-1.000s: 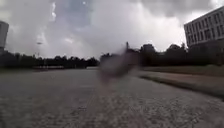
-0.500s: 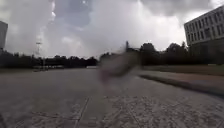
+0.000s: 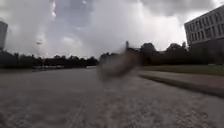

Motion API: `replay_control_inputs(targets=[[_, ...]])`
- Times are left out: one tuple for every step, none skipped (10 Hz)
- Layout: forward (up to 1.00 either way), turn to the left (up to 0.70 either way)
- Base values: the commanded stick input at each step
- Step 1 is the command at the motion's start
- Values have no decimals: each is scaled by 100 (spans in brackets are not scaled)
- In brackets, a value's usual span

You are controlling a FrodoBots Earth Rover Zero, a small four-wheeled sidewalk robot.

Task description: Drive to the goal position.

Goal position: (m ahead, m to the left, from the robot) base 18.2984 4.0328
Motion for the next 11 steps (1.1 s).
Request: replay_control_inputs(targets=[[70,0],[70,0],[70,0],[70,0],[70,0],[70,2],[70,0],[70,0],[70,0],[70,0],[70,0]])
